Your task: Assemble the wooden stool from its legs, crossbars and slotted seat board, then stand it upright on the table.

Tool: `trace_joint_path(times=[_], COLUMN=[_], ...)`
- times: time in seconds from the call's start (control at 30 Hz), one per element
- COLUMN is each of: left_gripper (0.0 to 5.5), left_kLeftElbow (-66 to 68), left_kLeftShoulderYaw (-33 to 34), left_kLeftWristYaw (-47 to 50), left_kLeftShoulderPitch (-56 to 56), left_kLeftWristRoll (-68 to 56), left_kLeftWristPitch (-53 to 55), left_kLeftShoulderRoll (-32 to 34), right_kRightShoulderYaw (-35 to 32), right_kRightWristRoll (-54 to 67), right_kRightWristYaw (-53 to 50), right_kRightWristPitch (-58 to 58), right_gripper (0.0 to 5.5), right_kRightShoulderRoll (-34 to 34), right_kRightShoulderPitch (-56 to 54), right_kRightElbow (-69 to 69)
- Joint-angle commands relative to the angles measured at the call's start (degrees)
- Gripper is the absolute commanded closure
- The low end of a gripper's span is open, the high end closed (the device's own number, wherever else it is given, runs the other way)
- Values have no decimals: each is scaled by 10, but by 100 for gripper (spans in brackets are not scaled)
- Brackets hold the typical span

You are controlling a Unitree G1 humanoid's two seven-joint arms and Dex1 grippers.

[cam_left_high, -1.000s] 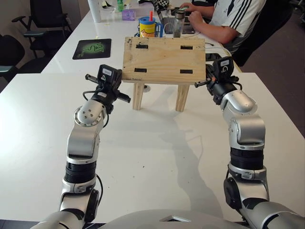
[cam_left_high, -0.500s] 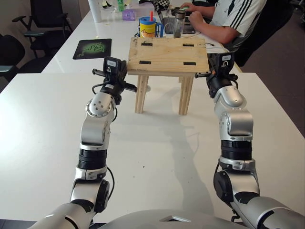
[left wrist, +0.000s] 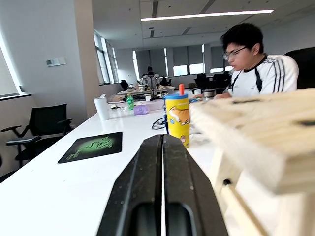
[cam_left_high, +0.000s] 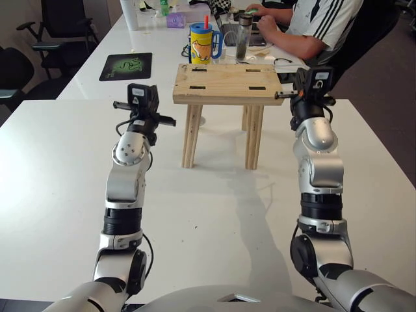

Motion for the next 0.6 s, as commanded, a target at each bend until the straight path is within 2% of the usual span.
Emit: trace_joint_path(times=[0.03, 0.17, 0.27, 0.47, 0.6], left_gripper=[548, 548, 548, 548, 548], left_kLeftElbow=[-32, -15, -2, 19, 41], left_kLeftShoulderYaw=[3, -15, -22, -31, -26], left_kLeftWristYaw=[-2, 12, 14, 22, 21], left_kLeftShoulderPitch=[95, 192, 246, 263, 239], left_kLeftWristRoll=[5, 25, 12, 14, 22], left_kLeftWristPitch=[-18, -95, -142, -176, -197], left_kLeftShoulderRoll=[12, 6, -18, -33, -16], right_kRightShoulderYaw=[16, 37, 46, 55, 53], right_kRightWristRoll=[-5, -21, -21, -22, -21], right_kRightWristYaw=[32, 47, 42, 30, 22], right_kRightWristPitch=[-95, -183, -202, -216, -221], right_gripper=[550, 550, 550, 550, 550], right_kRightShoulderRoll=[-10, -10, 4, 14, 16], right_kRightShoulderPitch=[122, 227, 273, 281, 257], right_kRightElbow=[-4, 9, 25, 39, 64])
